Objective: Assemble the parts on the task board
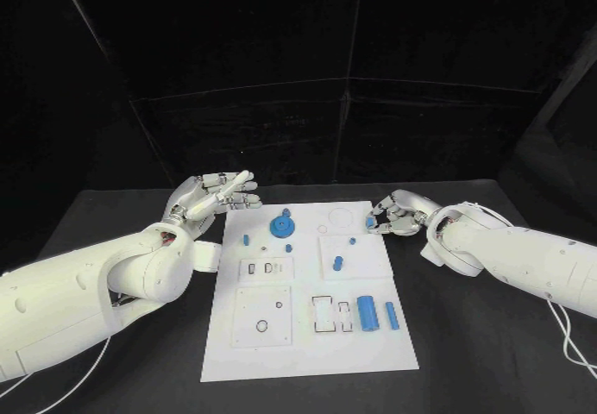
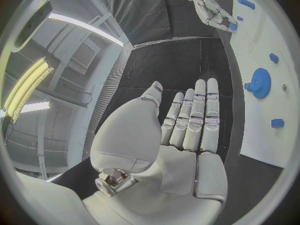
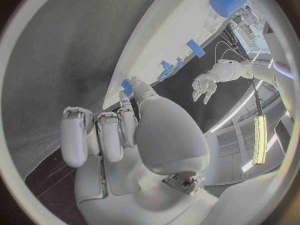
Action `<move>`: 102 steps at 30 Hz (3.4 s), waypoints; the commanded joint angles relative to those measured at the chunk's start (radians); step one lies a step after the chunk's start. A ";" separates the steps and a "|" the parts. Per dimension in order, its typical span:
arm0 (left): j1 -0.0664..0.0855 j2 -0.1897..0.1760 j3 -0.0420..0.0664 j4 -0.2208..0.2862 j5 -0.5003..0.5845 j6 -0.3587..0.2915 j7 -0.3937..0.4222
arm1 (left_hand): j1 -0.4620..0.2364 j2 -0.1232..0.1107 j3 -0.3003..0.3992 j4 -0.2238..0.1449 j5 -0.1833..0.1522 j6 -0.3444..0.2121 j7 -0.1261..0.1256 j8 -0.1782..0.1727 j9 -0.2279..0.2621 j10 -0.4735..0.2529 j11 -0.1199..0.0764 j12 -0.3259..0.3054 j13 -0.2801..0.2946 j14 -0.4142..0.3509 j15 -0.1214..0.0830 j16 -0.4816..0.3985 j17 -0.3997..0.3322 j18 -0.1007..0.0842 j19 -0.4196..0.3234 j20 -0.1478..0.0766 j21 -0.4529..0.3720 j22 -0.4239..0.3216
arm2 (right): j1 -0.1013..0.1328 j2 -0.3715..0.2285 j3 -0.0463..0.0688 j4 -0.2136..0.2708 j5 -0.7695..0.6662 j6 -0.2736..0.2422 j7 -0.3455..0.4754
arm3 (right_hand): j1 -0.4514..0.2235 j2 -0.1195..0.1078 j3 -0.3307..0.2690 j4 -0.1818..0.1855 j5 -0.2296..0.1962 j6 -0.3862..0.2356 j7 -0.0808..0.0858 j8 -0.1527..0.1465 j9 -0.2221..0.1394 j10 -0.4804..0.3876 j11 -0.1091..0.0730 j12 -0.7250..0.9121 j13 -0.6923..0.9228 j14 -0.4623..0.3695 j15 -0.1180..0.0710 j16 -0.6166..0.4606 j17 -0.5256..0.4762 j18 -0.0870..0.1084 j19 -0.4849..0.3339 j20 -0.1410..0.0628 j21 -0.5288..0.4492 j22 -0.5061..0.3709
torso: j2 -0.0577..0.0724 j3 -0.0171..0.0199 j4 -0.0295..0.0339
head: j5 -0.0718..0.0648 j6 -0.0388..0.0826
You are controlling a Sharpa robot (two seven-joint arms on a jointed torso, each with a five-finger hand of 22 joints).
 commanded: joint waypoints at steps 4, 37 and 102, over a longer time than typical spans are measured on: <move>0.001 0.000 0.001 0.000 -0.005 0.014 0.002 | 0.005 0.001 0.000 -0.005 -0.005 0.008 0.004 -0.005 -0.001 0.006 -0.002 -0.007 -0.001 -0.006 0.001 -0.003 0.001 0.013 0.007 0.003 -0.004 -0.001 | 0.001 0.004 0.000 0.000 0.010 -0.015 0.012 | -0.002 0.015 0.011 -0.002 -0.007 0.028 -0.007 0.014 0.002 0.010 -0.007 0.009 0.114 0.087 -0.009 0.008 0.178 0.002 0.011 -0.006 0.004 0.079 | 0.000 0.0002 -0.0008 | 0.000 -0.002; 0.002 -0.010 0.001 -0.001 -0.005 0.022 -0.011 | 0.006 0.002 0.000 -0.005 -0.005 0.008 0.005 -0.006 -0.001 0.006 -0.002 -0.008 -0.001 -0.006 0.001 -0.004 0.002 0.013 0.007 0.003 -0.005 -0.001 | 0.002 -0.030 0.001 0.154 0.042 -0.150 -0.021 | -0.012 0.041 0.065 -0.014 0.047 0.082 -0.032 0.032 0.005 0.037 -0.030 0.038 0.143 0.092 -0.029 0.018 0.200 -0.007 0.035 -0.025 0.024 0.122 | -0.002 -0.0008 0.0000 | 0.004 -0.004; 0.002 0.001 0.001 -0.037 -0.005 0.037 -0.013 | 0.007 0.003 -0.001 -0.007 -0.006 0.008 0.005 -0.008 -0.001 0.007 -0.002 -0.010 -0.001 -0.005 0.001 -0.008 0.004 0.013 0.007 0.004 -0.006 -0.003 | -0.080 0.282 0.000 0.242 -0.354 -0.063 -0.322 | -0.055 0.023 0.092 -0.012 -0.015 0.088 -0.035 0.022 0.006 0.043 -0.033 0.040 0.149 0.092 -0.033 0.017 0.200 -0.008 0.039 -0.030 0.026 0.128 | -0.022 -0.0095 0.0111 | 0.068 -0.059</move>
